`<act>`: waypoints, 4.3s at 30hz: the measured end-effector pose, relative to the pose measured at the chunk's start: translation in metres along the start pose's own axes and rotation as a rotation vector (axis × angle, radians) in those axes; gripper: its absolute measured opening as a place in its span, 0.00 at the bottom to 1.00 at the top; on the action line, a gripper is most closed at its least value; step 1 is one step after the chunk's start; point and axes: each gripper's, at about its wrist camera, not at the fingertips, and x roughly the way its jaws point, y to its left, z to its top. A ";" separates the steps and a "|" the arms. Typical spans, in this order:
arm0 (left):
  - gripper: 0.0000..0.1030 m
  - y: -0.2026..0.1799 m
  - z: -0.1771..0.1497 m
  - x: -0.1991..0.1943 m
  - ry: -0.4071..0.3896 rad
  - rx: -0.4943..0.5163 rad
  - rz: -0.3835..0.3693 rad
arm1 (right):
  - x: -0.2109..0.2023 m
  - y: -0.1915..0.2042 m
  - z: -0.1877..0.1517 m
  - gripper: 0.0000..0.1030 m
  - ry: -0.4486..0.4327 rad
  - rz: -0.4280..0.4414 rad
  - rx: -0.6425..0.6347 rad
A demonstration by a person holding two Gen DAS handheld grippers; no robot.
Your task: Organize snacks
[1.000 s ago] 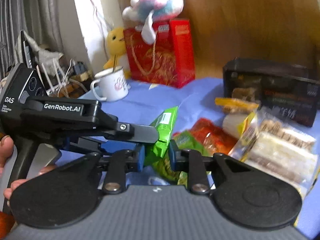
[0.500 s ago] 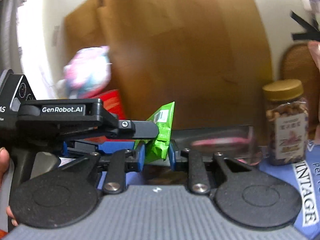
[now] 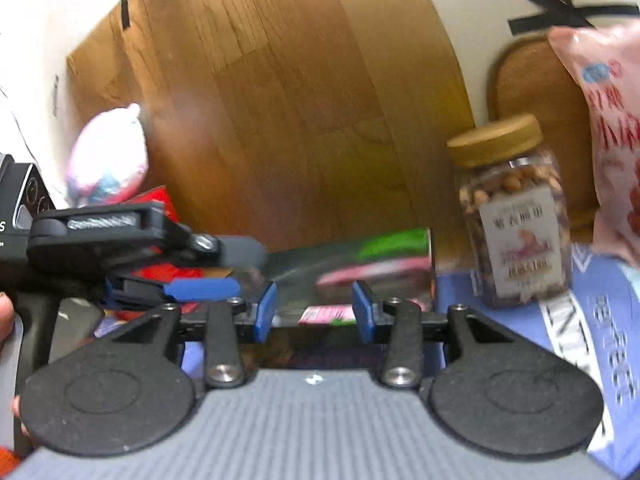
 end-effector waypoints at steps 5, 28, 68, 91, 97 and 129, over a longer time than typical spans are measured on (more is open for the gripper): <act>0.64 0.012 -0.034 -0.030 0.014 -0.013 0.035 | -0.006 -0.002 -0.018 0.44 0.134 0.088 0.049; 0.58 0.062 -0.047 -0.038 0.035 -0.159 0.093 | -0.030 0.032 -0.033 0.46 0.305 0.205 0.008; 0.44 0.001 0.000 0.002 -0.046 0.088 0.234 | 0.016 0.031 0.011 0.49 0.080 0.084 -0.164; 0.47 -0.079 -0.142 -0.071 -0.042 0.309 0.530 | -0.139 -0.001 -0.097 0.49 0.036 -0.092 0.163; 0.50 -0.086 -0.155 -0.077 -0.047 0.320 0.560 | -0.146 0.005 -0.105 0.49 0.030 -0.091 0.167; 0.57 -0.087 -0.163 -0.066 -0.082 0.398 0.684 | -0.210 -0.027 -0.054 0.50 -0.200 -0.190 0.101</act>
